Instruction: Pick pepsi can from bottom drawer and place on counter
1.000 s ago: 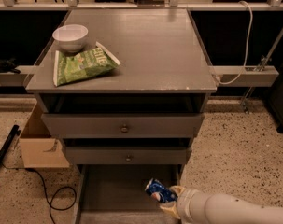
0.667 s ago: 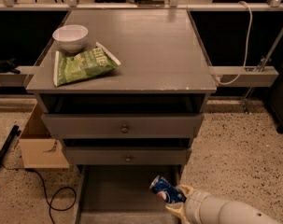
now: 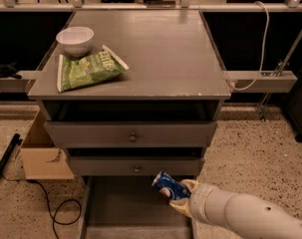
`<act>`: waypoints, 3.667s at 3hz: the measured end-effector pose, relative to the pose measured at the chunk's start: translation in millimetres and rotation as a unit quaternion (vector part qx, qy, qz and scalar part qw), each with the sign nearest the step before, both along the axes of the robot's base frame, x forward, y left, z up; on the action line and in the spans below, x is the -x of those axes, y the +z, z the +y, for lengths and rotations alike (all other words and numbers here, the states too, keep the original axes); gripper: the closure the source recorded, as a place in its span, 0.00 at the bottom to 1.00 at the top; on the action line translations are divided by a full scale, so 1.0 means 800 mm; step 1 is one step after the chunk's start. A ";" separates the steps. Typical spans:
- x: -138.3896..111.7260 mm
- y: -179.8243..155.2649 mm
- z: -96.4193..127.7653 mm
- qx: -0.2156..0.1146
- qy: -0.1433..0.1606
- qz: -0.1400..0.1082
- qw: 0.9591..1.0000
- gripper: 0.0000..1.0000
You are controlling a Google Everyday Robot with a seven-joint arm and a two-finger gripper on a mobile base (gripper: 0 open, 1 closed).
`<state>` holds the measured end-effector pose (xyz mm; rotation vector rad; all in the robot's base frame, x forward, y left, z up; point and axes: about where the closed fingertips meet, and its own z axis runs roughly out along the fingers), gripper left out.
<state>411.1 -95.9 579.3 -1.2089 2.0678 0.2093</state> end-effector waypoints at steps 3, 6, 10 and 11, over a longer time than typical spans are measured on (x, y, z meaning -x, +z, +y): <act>-0.043 0.094 0.025 0.007 0.017 -0.052 0.998 1.00; -0.050 0.187 0.024 0.009 -0.001 -0.136 0.991 1.00; -0.049 0.279 0.069 0.006 0.048 -0.220 0.974 1.00; -0.071 0.292 0.072 -0.003 0.061 -0.197 0.979 1.00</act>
Offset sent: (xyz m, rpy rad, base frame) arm 0.0346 0.0120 0.0478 -0.0301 -0.0453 0.0196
